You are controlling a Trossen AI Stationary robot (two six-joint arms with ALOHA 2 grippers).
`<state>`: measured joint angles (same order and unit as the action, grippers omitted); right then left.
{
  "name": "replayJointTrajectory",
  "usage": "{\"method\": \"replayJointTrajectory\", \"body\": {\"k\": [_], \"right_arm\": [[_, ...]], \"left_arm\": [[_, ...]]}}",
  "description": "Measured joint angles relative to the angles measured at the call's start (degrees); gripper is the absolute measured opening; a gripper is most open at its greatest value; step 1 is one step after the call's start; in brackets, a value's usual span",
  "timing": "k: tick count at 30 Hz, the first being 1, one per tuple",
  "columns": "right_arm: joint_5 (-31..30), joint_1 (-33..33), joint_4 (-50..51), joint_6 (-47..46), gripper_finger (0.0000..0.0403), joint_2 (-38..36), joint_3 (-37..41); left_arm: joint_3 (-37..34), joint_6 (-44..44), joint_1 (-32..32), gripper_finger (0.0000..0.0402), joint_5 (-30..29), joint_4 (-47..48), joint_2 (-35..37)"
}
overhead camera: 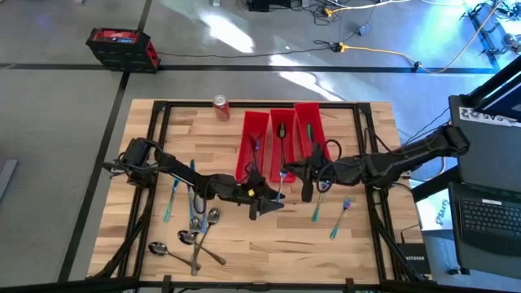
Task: Sort silverware
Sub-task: Put the purple fork into the left red bin
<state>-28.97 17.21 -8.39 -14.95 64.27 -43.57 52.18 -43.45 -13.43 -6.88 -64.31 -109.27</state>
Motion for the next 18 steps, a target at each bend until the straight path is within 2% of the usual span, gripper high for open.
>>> {"method": "replayJointTrajectory", "body": {"k": [10, 18], "right_arm": [[-3.07, 0.00, 2.21, -0.48, 0.0000, -5.21, 0.00], [-3.98, 0.00, 3.00, 0.03, 0.0000, -5.63, 0.00]], "left_arm": [[0.00, 0.67, -0.20, 0.0239, -2.15, -1.66, 0.02], [0.00, 1.47, -0.20, 0.0239, -2.22, -1.55, 0.02]]}}
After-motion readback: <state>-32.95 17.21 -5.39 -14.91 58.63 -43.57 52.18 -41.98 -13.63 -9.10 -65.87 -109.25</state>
